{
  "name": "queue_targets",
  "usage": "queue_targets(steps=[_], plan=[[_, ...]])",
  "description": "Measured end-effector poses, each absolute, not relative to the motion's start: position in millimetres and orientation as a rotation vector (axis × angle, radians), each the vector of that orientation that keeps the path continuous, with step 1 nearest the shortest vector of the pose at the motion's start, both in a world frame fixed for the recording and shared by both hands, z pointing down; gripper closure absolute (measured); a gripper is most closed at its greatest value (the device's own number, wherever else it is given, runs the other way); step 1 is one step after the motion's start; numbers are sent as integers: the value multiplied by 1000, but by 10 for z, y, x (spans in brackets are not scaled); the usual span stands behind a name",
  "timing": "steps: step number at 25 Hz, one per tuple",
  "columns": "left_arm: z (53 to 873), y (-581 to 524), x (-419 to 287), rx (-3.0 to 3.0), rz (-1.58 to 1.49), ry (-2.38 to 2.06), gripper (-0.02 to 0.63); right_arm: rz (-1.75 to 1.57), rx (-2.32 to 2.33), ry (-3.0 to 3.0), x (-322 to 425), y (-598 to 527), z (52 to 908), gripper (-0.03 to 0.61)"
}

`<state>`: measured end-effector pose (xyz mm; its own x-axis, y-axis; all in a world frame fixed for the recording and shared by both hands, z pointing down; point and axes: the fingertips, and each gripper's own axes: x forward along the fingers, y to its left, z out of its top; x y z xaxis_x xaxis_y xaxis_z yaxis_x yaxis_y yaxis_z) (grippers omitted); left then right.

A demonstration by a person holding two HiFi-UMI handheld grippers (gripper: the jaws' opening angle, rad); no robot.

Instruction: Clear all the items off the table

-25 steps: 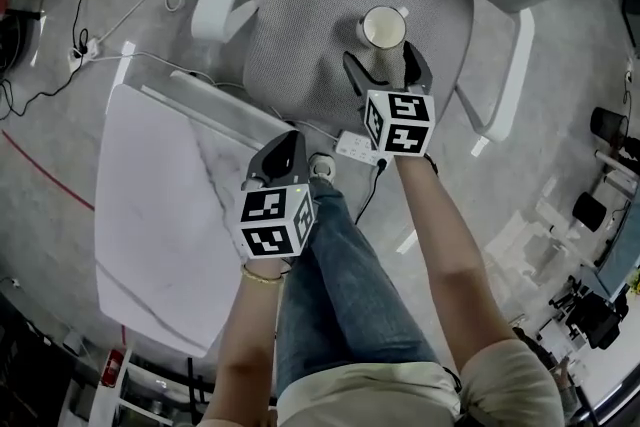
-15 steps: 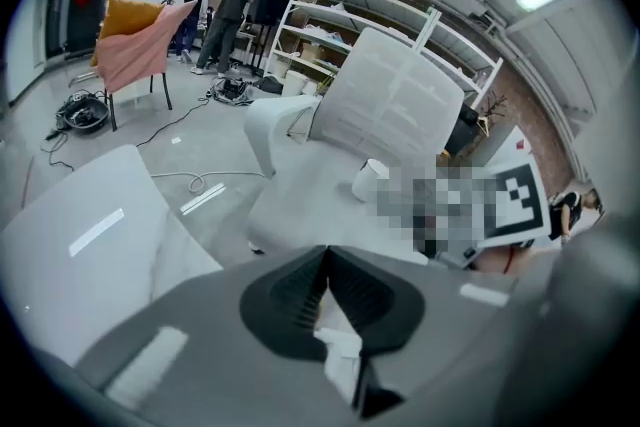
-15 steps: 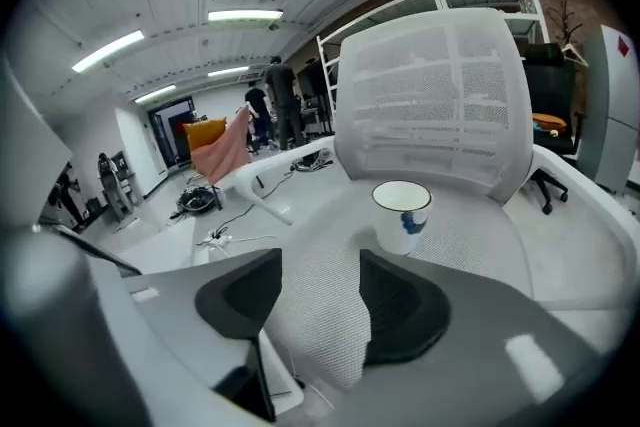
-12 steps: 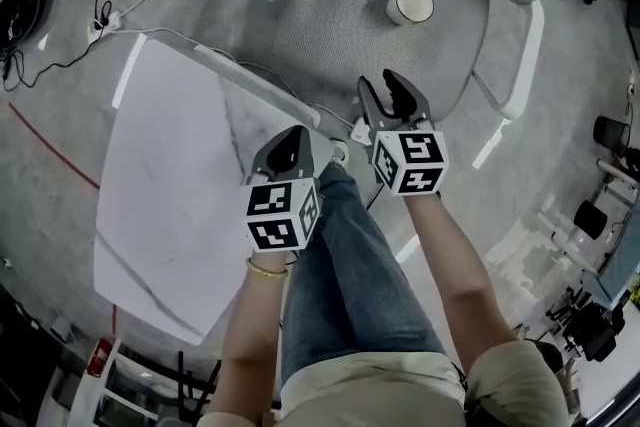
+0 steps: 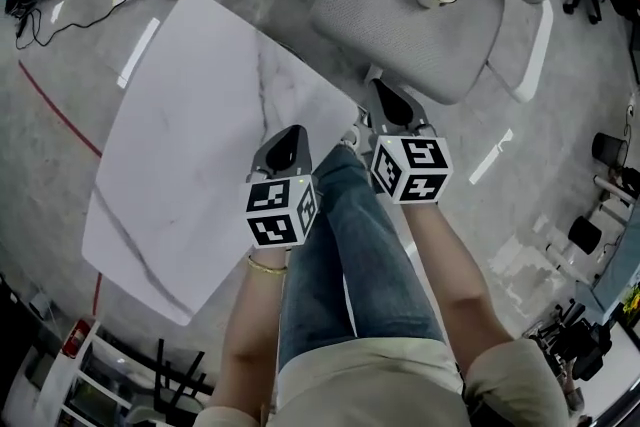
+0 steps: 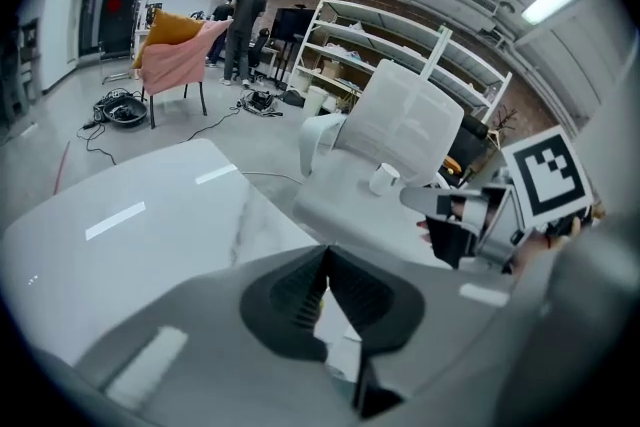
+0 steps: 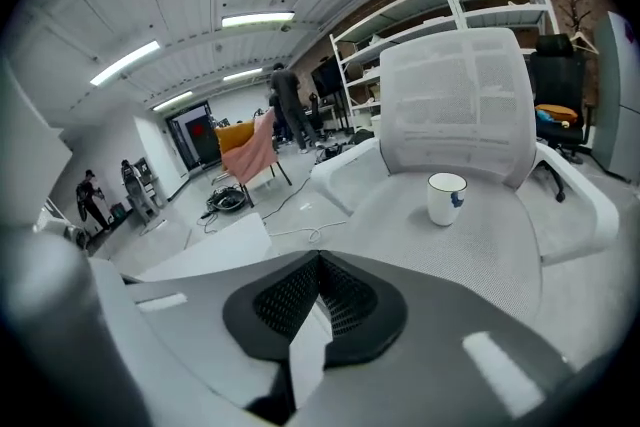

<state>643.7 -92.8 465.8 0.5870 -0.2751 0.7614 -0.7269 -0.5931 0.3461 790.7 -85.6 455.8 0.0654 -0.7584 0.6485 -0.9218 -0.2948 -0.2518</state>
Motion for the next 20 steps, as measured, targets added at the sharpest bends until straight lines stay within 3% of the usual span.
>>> queue_targets(steps=[20], plan=[[4395, -335, 5047, 2078, 784, -987, 604, 985, 1752, -1966, 6060, -362, 4275, 580]])
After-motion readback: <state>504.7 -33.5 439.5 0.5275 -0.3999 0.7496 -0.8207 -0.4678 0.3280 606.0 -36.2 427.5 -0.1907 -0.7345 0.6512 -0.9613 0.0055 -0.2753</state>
